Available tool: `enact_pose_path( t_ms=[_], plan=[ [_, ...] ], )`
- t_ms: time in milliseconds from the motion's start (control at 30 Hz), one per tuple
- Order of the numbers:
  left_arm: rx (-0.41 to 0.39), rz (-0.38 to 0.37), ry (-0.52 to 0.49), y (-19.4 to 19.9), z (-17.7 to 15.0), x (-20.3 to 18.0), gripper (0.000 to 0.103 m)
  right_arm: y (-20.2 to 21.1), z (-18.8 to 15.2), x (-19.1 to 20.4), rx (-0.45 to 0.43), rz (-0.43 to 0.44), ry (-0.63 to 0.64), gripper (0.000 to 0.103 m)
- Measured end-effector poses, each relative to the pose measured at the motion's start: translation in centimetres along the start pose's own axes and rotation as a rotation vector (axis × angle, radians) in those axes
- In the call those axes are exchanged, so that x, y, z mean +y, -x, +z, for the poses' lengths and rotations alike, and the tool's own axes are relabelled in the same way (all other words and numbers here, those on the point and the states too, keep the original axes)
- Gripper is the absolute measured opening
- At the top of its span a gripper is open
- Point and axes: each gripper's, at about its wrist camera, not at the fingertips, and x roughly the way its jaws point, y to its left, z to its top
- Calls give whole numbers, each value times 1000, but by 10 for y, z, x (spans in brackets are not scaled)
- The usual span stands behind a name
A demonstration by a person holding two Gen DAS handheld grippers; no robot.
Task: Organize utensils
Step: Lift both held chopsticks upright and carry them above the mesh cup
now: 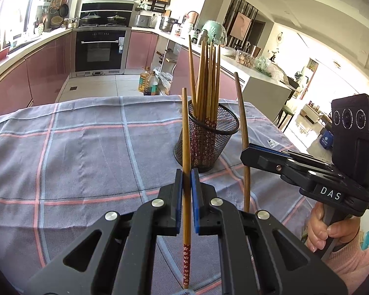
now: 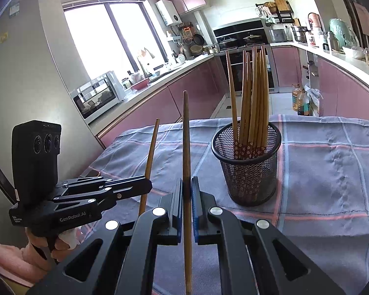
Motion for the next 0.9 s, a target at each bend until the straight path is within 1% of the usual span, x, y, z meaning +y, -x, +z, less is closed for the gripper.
enact_pose_path(
  t_ms=[433, 900],
  plan=[
    [-14, -2, -8, 0, 3, -1, 8, 8, 8, -1, -29, 2, 4, 6],
    [-38, -17, -16, 8, 8, -4, 8, 12, 19, 0, -58, -2, 16, 6]
  ],
)
